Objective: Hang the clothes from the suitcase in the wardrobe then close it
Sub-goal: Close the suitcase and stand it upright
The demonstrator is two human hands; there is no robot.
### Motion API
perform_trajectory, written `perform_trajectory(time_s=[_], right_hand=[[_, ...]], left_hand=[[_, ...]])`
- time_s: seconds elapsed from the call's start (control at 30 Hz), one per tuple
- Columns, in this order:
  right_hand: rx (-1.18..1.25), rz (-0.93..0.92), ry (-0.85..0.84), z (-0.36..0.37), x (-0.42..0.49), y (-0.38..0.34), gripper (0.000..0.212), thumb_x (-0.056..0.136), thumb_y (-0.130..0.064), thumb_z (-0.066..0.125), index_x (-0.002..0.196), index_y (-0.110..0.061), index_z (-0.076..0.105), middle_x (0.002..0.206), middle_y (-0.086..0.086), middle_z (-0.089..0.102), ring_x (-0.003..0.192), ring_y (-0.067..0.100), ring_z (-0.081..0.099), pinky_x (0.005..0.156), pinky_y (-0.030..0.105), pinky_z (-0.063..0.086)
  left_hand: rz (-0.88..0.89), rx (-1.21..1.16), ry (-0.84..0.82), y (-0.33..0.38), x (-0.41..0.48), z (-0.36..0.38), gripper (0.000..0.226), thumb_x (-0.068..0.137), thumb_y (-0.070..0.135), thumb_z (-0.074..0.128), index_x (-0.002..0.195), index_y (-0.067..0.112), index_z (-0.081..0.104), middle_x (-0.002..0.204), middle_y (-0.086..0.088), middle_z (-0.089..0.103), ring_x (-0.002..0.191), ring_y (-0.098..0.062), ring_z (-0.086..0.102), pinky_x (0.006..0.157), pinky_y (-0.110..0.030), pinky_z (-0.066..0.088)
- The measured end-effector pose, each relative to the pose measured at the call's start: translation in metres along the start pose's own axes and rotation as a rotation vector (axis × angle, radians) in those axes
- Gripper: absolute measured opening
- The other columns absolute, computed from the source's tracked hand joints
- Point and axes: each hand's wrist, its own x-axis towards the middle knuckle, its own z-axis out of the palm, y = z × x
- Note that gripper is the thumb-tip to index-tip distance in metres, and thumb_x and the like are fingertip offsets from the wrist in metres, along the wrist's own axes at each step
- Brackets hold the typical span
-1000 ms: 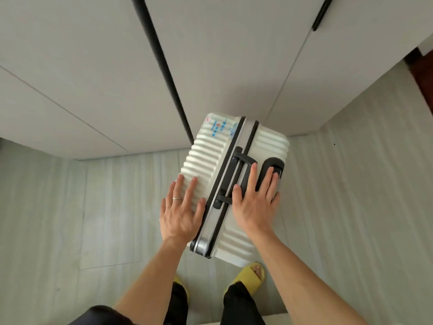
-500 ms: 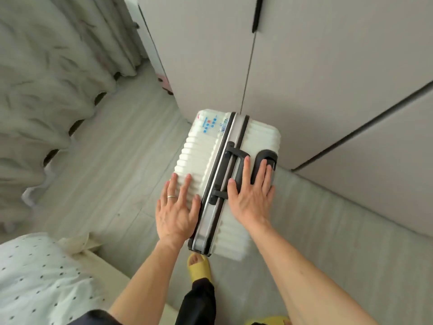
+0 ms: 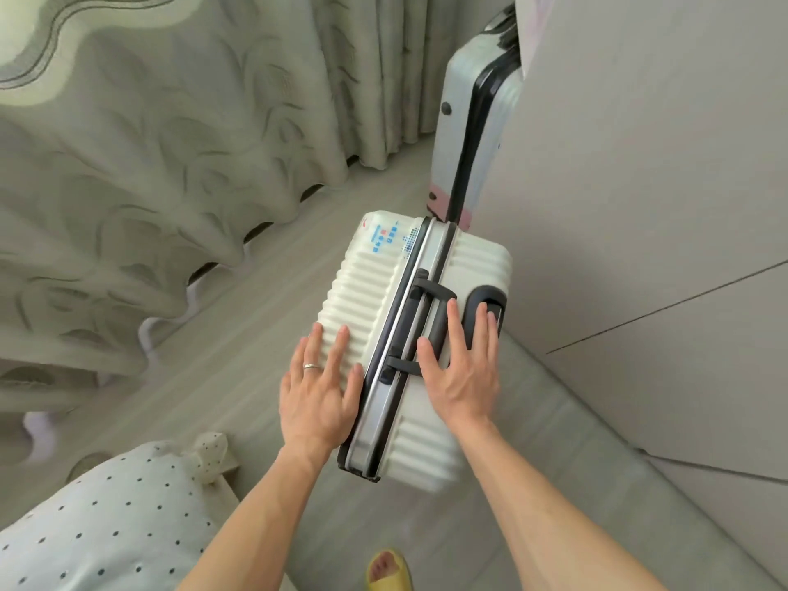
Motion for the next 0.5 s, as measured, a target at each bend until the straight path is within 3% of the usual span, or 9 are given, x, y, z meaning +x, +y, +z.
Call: perform_trajectory(time_s=[0.2, 0.5], right_hand=[[0.022, 0.005, -0.007, 0.027, 0.08, -0.047, 0.069, 0.092, -0.064, 0.042, 0.154, -0.043, 0.025, 0.166, 0.002, 0.016, 0.153, 0.019, 0.007, 0.119, 0.044, 0.029], [-0.031, -0.045, -0.044, 0.055, 0.242, -0.113, 0.07, 0.092, -0.067, 0.035, 0.156, -0.043, 0.02, 0.166, 0.002, 0.014, 0.153, 0.018, 0.005, 0.122, 0.041, 0.024]], left_hand=[[-0.024, 0.002, 0.003, -0.008, 0.086, -0.031, 0.064, 0.091, 0.066, 0.011, 0.154, 0.052, 0.004, 0.168, 0.007, 0.0, 0.153, -0.019, 0.004, 0.119, -0.043, 0.024], [-0.086, -0.022, 0.037, 0.009, 0.246, -0.069, 0.065, 0.09, 0.067, 0.012, 0.153, 0.054, 0.006, 0.167, 0.01, 0.002, 0.153, -0.016, 0.003, 0.12, -0.041, 0.021]])
